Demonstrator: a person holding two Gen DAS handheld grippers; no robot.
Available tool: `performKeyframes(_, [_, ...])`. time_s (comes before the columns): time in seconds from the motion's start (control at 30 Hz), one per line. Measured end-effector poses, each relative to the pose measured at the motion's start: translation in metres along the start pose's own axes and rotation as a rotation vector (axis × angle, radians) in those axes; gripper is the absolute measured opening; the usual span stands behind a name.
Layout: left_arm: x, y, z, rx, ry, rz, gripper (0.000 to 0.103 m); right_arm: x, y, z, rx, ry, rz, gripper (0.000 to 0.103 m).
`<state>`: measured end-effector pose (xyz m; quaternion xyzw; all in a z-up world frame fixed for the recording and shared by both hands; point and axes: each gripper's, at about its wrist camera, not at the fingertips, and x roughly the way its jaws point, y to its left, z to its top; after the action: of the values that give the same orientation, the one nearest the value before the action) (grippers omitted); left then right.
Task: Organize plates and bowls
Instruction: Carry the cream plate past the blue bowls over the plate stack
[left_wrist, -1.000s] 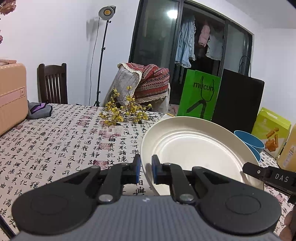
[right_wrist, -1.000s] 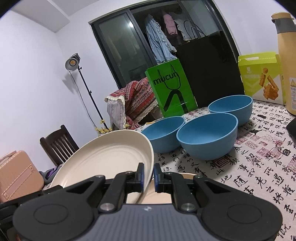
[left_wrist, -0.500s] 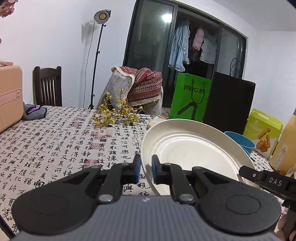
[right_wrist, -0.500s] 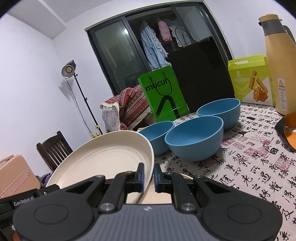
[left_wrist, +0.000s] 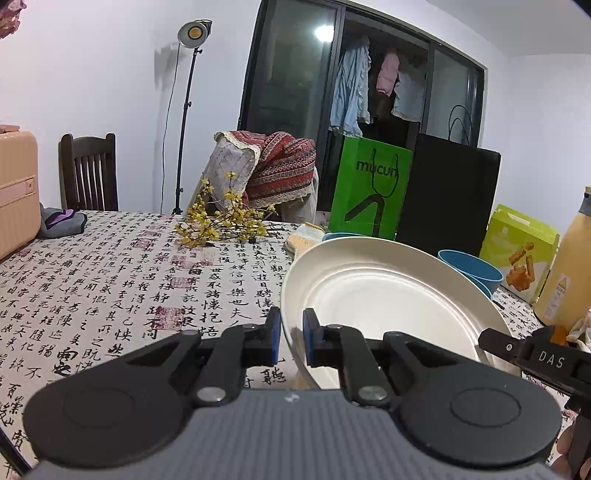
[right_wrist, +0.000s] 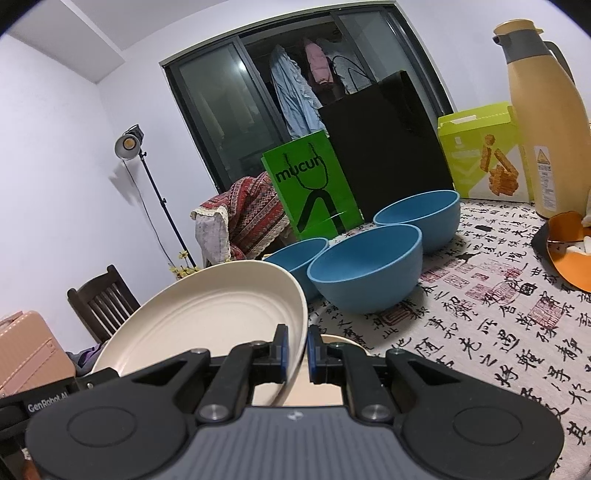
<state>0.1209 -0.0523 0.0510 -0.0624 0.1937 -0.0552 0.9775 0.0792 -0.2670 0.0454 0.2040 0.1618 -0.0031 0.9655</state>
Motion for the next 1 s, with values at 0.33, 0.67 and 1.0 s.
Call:
performKeyframes(0.33, [0.0, -0.012, -0.01, 0.024, 0.002, -0.005, 0.012, -0.002, -0.011, -0.005, 0.002, -0.006, -0.018, 0.01])
performKeyframes(0.67, [0.007, -0.023, -0.022, 0.067, 0.026, 0.01, 0.012, -0.001, -0.023, -0.011, 0.01, 0.001, -0.034, 0.01])
performKeyframes(1.0, [0.014, -0.031, -0.032, 0.105, 0.043, 0.031, 0.012, 0.003, -0.029, -0.016, -0.006, 0.009, -0.053, 0.01])
